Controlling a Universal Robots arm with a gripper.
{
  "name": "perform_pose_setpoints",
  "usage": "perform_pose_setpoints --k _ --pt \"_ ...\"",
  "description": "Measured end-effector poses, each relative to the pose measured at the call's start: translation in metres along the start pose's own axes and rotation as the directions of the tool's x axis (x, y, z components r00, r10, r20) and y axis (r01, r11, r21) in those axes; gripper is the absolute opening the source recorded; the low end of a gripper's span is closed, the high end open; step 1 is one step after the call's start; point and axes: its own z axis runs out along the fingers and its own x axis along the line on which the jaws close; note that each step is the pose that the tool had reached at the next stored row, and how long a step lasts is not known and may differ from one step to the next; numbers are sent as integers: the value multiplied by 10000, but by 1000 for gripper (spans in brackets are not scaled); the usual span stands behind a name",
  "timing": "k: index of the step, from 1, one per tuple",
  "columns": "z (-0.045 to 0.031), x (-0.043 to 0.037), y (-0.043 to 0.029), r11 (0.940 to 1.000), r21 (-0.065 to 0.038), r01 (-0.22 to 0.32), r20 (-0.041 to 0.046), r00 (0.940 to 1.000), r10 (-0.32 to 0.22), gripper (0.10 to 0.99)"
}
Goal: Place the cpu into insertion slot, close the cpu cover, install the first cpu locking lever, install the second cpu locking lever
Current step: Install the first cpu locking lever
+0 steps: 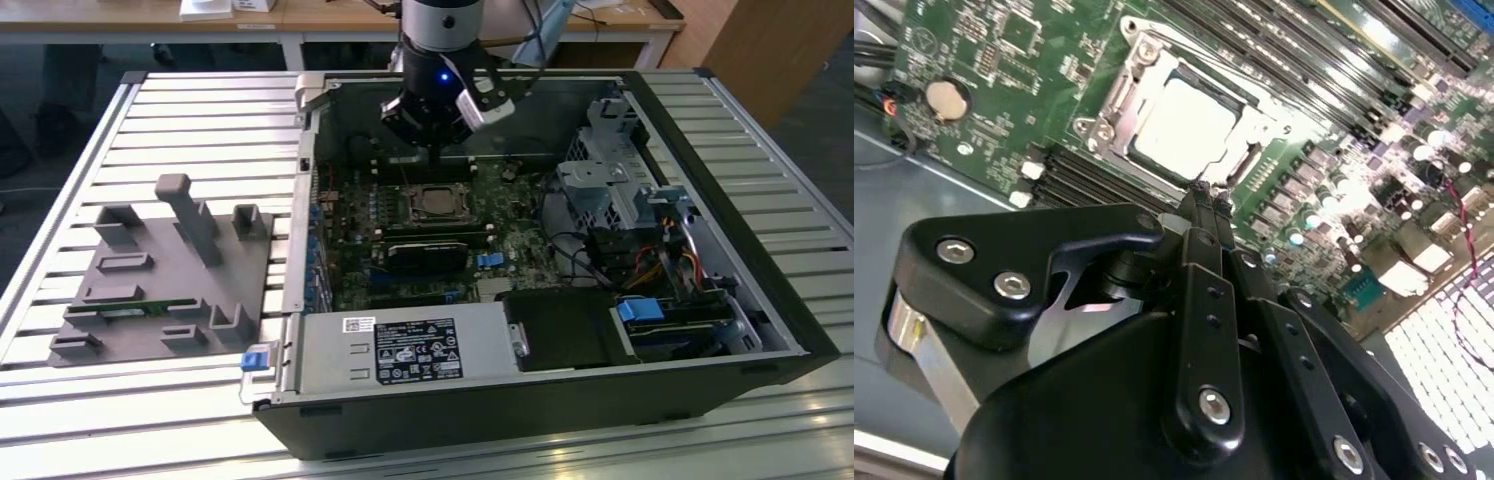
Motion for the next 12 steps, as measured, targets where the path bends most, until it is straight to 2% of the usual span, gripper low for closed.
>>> perform_pose_setpoints --k 12 --pt "-3 98 -1 10000 1 0 -1 10000 0 106"
